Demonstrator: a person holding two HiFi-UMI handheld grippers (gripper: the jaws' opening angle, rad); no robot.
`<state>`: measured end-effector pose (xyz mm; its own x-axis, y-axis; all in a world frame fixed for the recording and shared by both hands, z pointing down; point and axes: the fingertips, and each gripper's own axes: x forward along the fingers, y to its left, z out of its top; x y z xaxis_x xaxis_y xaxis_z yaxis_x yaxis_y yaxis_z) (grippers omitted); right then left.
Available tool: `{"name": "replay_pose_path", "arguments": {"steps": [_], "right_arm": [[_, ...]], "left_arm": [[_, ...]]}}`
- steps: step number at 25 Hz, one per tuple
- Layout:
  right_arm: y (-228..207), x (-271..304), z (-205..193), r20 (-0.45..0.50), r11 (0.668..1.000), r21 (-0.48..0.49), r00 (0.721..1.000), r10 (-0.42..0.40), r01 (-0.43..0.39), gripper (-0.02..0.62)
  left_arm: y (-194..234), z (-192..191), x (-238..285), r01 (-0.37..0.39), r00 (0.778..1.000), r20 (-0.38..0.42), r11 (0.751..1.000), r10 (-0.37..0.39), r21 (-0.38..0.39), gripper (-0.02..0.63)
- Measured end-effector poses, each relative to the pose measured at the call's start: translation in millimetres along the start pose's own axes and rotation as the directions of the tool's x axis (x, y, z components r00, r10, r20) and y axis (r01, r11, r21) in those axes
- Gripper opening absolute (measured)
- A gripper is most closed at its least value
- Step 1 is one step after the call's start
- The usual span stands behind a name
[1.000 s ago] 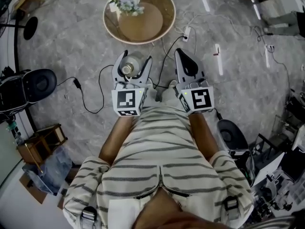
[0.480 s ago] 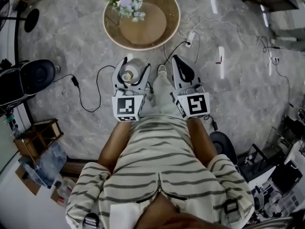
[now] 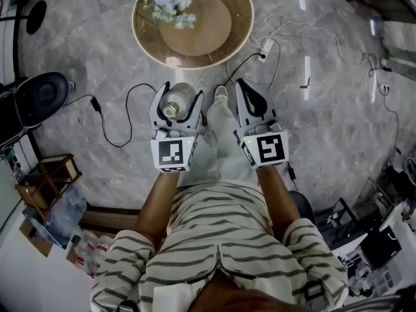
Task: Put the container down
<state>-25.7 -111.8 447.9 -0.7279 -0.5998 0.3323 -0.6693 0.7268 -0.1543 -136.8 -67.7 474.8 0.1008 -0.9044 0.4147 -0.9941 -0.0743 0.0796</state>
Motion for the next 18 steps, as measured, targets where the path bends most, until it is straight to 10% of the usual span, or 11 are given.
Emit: {"name": "replay_pose_path", "arguments": {"steps": [18], "right_arm": [[-54.4,62.6,-98.7,-0.053,0.998,0.055,0.999,-0.009,0.011,0.008]], "left_arm": [[2.6,-101.1,108.8,-0.031,0.996,-0.087,0.999,0.033,0.024,0.333]]}}
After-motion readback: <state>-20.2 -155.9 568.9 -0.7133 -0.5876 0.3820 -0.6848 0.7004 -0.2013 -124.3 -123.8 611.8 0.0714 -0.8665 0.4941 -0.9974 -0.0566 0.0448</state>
